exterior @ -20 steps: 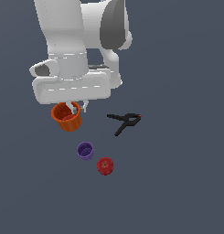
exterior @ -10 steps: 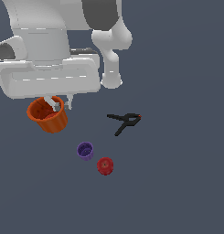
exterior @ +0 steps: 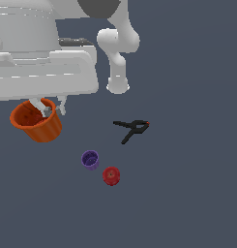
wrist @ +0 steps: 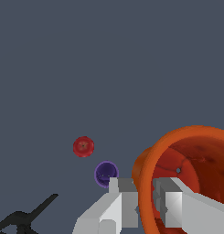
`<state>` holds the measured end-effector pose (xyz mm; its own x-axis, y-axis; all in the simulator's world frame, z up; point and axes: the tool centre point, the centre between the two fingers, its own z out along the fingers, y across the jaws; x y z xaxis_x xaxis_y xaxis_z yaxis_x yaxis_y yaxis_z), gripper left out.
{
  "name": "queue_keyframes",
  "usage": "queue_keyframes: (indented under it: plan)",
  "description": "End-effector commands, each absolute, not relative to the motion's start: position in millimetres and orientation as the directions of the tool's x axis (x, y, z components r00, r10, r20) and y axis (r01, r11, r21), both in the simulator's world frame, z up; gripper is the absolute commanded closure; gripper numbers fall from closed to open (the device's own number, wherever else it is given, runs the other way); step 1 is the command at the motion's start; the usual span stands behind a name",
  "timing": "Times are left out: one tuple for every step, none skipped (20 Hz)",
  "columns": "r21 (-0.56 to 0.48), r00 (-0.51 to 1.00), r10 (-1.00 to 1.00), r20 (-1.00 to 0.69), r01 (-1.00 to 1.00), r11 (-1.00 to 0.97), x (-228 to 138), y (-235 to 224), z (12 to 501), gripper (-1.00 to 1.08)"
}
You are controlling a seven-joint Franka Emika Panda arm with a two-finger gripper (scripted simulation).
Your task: Pick up a designated object from a clutter of objects.
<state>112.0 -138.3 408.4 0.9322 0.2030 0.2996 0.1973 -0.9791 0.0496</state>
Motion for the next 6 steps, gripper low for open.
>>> queue_keyframes:
  plan:
    - [0.05, 0.932, 0.203, 0.301, 0.197, -0.979, 114.9, -139.7, 413.0, 1.08]
    - [0.05, 0.932, 0.203, 0.301, 0.197, -0.979, 115.5, -140.0, 413.7, 1.08]
    - [0.05, 0.932, 0.203, 0.301, 0.197, -0.979, 116.0, -140.2, 414.2, 1.08]
    - [0.05, 0.932, 0.203, 0.301, 0.197, -0.979, 116.3, -140.3, 414.5, 1.08]
    - [0.05, 0.932, 0.203, 0.301, 0.197, -0.979, 116.4, -140.3, 414.5, 1.08]
    - [0.05, 0.932, 0.203, 0.301, 0.197, -0.979, 116.4, -140.2, 414.4, 1.08]
